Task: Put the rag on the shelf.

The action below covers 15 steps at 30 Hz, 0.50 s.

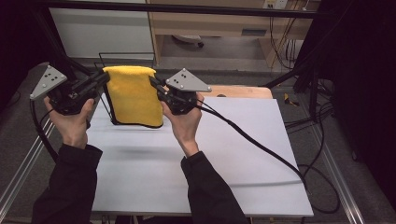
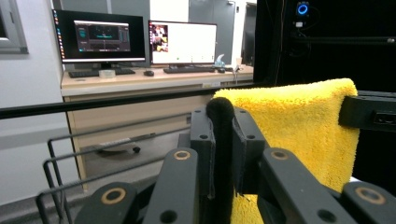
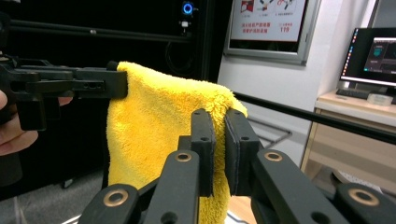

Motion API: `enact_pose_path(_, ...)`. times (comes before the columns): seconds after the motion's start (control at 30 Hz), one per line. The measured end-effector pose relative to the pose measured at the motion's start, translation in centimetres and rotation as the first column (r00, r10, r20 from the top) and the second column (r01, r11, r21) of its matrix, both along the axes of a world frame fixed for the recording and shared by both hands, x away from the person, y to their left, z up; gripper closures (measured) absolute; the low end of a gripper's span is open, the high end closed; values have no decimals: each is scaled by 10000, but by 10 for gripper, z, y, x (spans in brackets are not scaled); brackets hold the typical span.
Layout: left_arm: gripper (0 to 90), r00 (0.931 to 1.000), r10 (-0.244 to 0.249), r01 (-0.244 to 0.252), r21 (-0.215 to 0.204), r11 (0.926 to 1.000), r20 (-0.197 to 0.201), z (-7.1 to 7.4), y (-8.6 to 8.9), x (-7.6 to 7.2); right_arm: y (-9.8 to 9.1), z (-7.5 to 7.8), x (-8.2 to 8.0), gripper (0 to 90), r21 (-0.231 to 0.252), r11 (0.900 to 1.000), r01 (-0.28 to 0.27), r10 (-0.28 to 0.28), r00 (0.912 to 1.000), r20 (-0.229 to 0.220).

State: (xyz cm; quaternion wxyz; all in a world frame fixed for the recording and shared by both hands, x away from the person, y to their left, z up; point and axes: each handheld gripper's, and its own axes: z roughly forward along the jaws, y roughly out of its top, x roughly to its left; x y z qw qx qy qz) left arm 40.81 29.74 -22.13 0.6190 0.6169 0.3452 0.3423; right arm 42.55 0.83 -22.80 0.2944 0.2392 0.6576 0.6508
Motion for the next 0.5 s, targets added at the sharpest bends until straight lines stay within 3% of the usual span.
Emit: enact_pose_path(0.5,808,9987,338,-329,-218,9992,378,27,19,5,22,29,12,836,79,10000,13,-17,9987,507)
